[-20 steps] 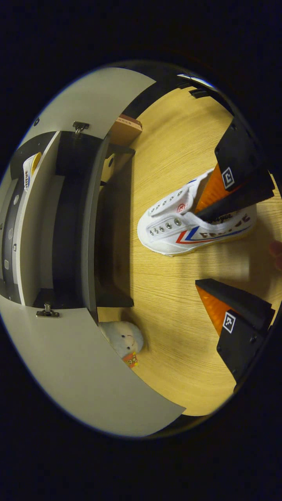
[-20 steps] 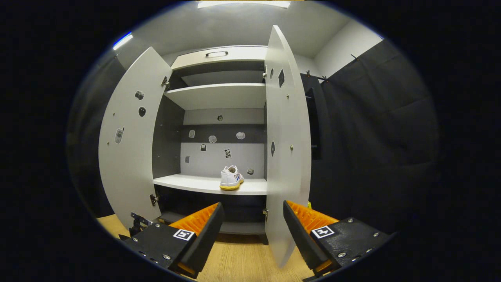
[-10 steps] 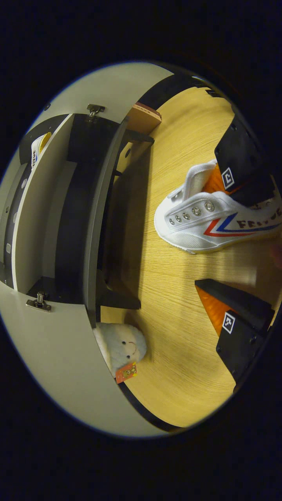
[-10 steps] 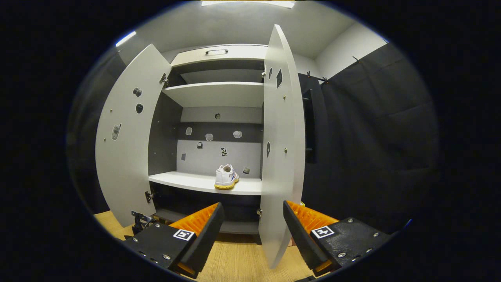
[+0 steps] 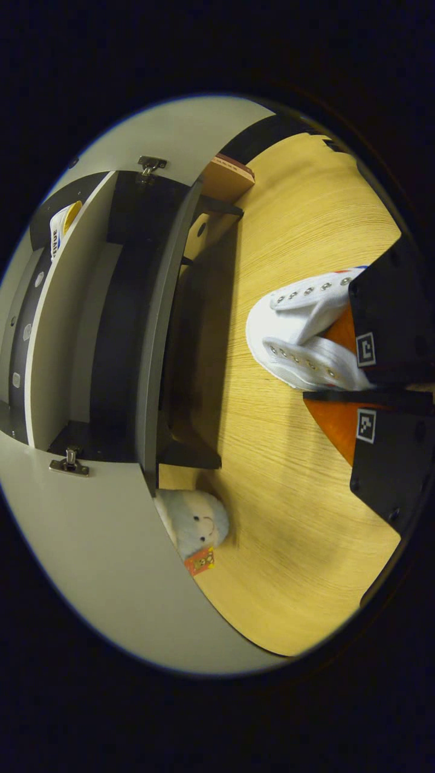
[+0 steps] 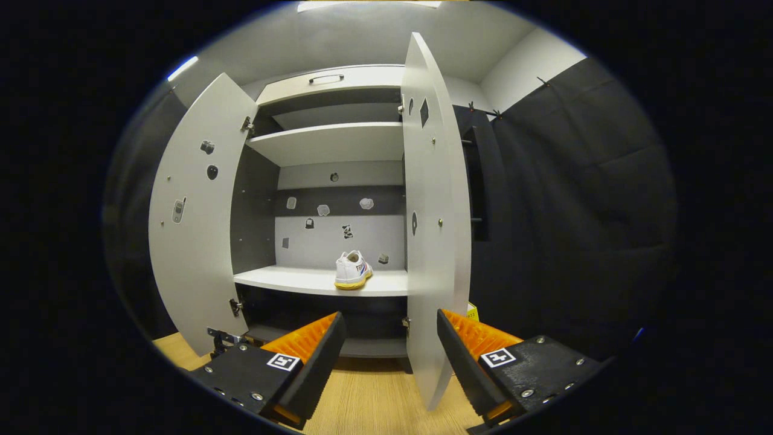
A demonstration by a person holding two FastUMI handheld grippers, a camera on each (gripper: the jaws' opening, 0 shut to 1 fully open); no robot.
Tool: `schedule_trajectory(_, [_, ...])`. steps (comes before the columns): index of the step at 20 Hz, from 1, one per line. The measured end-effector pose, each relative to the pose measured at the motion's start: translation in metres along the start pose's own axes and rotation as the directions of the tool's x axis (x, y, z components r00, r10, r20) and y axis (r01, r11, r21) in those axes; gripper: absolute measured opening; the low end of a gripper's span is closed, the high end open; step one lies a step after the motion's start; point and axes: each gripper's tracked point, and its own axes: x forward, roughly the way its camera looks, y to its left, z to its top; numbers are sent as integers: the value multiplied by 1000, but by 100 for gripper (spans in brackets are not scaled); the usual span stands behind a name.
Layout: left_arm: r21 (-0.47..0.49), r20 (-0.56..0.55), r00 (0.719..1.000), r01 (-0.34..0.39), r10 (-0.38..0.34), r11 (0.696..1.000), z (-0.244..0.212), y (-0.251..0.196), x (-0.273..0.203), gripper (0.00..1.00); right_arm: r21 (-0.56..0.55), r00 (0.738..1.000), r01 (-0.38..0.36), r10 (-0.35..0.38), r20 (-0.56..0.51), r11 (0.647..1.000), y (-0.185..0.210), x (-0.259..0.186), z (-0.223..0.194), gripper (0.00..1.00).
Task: Grab one shoe with the right hand and put it into the shoe cabinet, grab the other shoe with the left hand and put it into the shoe cabinet; then close the right door with the right hand and the left door with the left hand.
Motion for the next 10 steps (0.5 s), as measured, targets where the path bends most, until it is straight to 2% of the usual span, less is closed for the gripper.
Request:
schedule_trajectory(3, [-7,104,995,5,-4,1000,45,-6,-50,11,13,1000,-1,1,9,1000,0,0,4,93])
schedule_trajectory(5, [-7,199,980,4,-3,1000,87,-10,-91,11,14,1000,-1,0,15,1000,-1,0,6,93])
schedule_trajectory(8, [-46,348,937,38,-20,998,150,-4,-157,11,-3,1000,-8,8,26,1000,1,-1,11,93])
schedule_trajectory(10, [-42,406,914,41,-21,998,195,-1,-192,12,-12,999,-14,14,32,1000,3,0,13,93])
